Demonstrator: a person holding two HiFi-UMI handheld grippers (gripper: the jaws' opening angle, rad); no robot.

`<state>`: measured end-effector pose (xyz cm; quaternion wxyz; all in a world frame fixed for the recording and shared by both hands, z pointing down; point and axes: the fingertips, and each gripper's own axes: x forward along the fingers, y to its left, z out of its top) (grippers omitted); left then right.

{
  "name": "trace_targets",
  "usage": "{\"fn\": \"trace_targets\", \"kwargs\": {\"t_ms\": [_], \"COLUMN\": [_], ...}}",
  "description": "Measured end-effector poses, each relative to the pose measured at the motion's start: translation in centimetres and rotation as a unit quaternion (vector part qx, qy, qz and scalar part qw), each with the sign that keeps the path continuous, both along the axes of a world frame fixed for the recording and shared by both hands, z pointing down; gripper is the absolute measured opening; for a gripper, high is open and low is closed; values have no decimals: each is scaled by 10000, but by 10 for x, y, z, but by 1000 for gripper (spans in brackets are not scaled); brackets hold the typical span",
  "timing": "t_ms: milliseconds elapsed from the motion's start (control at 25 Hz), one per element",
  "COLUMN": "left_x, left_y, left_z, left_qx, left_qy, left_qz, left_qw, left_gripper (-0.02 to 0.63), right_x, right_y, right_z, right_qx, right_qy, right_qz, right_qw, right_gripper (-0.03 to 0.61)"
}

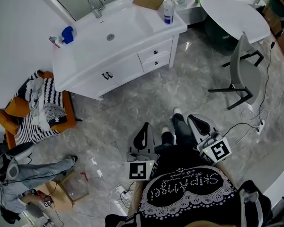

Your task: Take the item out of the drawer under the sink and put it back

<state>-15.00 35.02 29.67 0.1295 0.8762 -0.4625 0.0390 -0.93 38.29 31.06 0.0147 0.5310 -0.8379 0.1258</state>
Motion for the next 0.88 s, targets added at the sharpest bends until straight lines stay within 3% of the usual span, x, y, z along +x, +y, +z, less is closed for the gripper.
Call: {"fn": "trace_targets", "kwargs": {"t_ms": [400,880], "left_x": [19,83], "left_y": [-30,-93], "left_z": [7,-4], "left_qx": [-15,218], "left_qy": [-31,12], "left_qz": [-374,-467], "left_qw": [9993,9987], "left_gripper": [4,3], "right_x": [23,84], "right_y": [-41,-111], "right_z": [9,1], "right_qx": [-17,189], "right_qy": [5,43], "right_qz": [-357,-554], "right_qw": [9994,9983], "right_gripper": [18,18]}}
